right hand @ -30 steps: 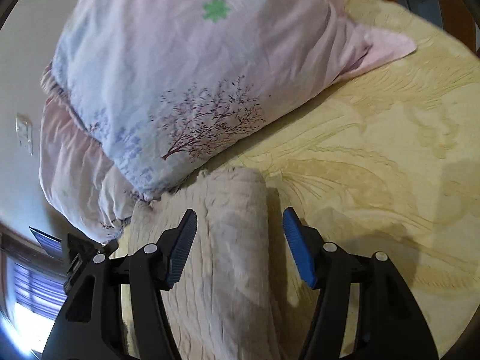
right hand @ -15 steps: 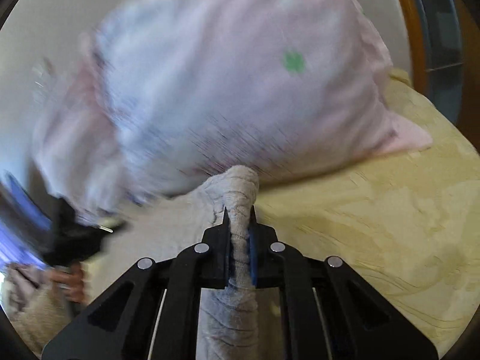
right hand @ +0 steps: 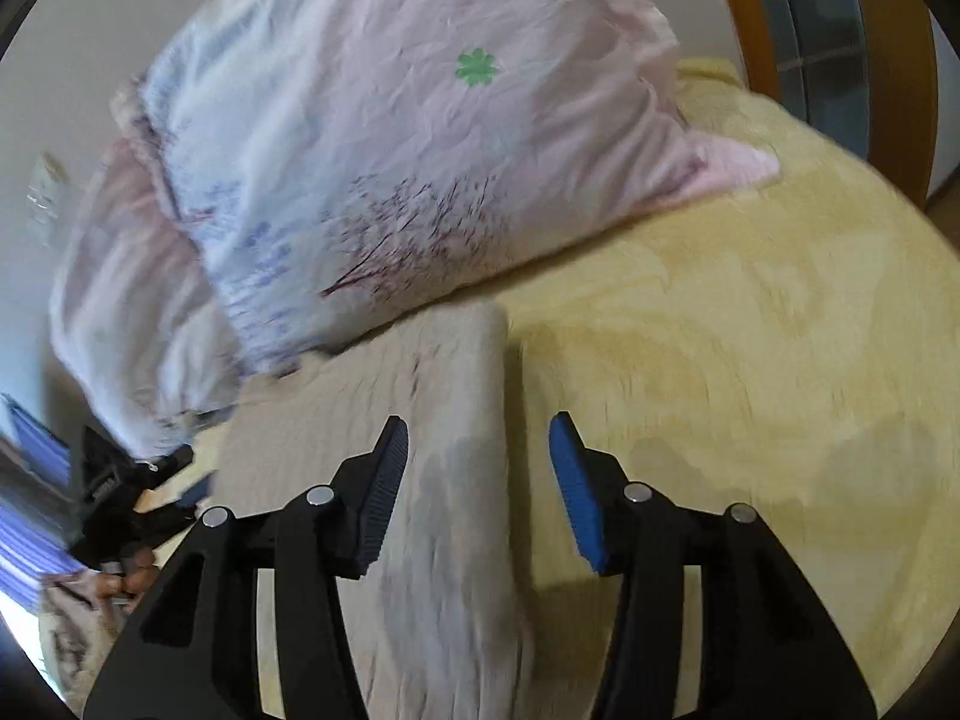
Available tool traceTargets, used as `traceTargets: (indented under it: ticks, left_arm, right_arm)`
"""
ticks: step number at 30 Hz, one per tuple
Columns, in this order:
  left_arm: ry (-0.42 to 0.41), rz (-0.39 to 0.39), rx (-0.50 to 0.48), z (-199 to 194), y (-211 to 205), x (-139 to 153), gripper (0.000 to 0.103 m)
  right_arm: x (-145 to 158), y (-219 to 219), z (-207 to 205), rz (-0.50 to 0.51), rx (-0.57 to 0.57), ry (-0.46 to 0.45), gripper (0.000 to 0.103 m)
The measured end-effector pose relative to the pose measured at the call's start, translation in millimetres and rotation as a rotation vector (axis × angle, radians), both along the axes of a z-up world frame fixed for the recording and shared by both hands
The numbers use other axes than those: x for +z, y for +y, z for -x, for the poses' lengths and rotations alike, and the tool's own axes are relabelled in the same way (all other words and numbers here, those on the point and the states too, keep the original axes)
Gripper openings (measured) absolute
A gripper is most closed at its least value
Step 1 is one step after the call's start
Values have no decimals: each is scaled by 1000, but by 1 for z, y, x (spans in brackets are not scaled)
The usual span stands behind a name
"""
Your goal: Fold small clothes
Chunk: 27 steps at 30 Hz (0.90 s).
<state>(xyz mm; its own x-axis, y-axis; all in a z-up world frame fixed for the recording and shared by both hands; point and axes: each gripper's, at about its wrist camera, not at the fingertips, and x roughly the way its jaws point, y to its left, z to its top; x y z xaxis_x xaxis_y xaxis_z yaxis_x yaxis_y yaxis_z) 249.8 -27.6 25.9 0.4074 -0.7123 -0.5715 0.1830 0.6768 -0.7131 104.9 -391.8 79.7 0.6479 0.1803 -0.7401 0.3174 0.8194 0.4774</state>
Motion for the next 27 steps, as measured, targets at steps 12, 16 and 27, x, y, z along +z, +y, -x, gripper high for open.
traceTargets:
  ticks: [12, 16, 27]
  left_arm:
    - [-82, -231, -85, 65, -41, -2, 75]
    - [-108, -314, -61, 72, -50, 0, 80]
    - [-109, -384, -53, 70, -59, -5, 88]
  right_arm:
    - [-1, 24, 33, 96, 13, -24, 12]
    - [-5, 19, 28, 151, -26, 3, 11]
    - [-34, 17, 23, 137, -26, 78, 11]
